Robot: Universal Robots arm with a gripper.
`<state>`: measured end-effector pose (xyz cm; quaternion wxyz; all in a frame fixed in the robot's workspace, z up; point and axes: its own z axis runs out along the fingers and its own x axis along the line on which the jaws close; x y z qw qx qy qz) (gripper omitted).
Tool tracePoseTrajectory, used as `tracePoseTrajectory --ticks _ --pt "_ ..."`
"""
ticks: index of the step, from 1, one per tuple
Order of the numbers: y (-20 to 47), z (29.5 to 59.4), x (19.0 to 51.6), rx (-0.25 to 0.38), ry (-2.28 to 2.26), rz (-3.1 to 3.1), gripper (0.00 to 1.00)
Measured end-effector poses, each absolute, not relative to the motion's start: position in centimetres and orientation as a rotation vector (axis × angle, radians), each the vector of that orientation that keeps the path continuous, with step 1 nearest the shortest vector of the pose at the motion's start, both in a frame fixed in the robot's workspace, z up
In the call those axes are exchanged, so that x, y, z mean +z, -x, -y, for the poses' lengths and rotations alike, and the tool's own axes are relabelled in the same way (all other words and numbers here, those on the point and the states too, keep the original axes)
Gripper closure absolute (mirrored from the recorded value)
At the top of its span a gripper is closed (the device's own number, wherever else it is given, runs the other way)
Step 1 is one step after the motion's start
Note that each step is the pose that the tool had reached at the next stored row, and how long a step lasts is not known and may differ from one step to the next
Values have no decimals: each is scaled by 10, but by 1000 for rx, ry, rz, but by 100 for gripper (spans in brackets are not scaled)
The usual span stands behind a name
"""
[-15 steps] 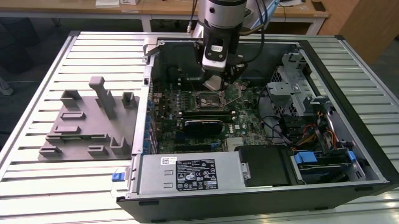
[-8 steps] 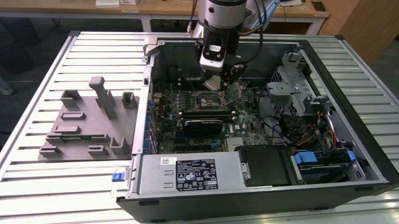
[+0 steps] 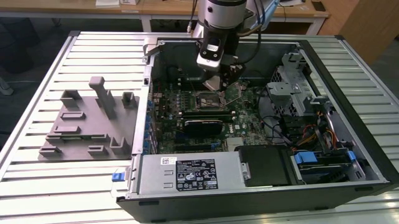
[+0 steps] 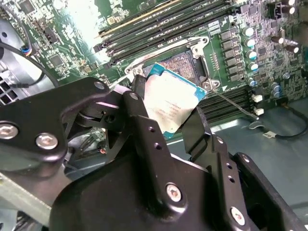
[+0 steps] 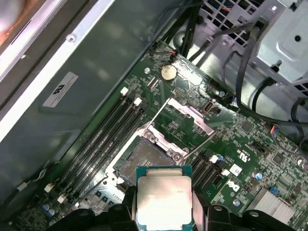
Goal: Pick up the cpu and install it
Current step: 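Place the cpu into insertion slot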
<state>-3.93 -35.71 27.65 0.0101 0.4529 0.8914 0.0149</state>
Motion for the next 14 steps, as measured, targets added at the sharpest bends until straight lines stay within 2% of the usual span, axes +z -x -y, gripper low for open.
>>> tracePoseTrajectory --ticks 14 --pt "39 357 275 43 -1671 -2633 46"
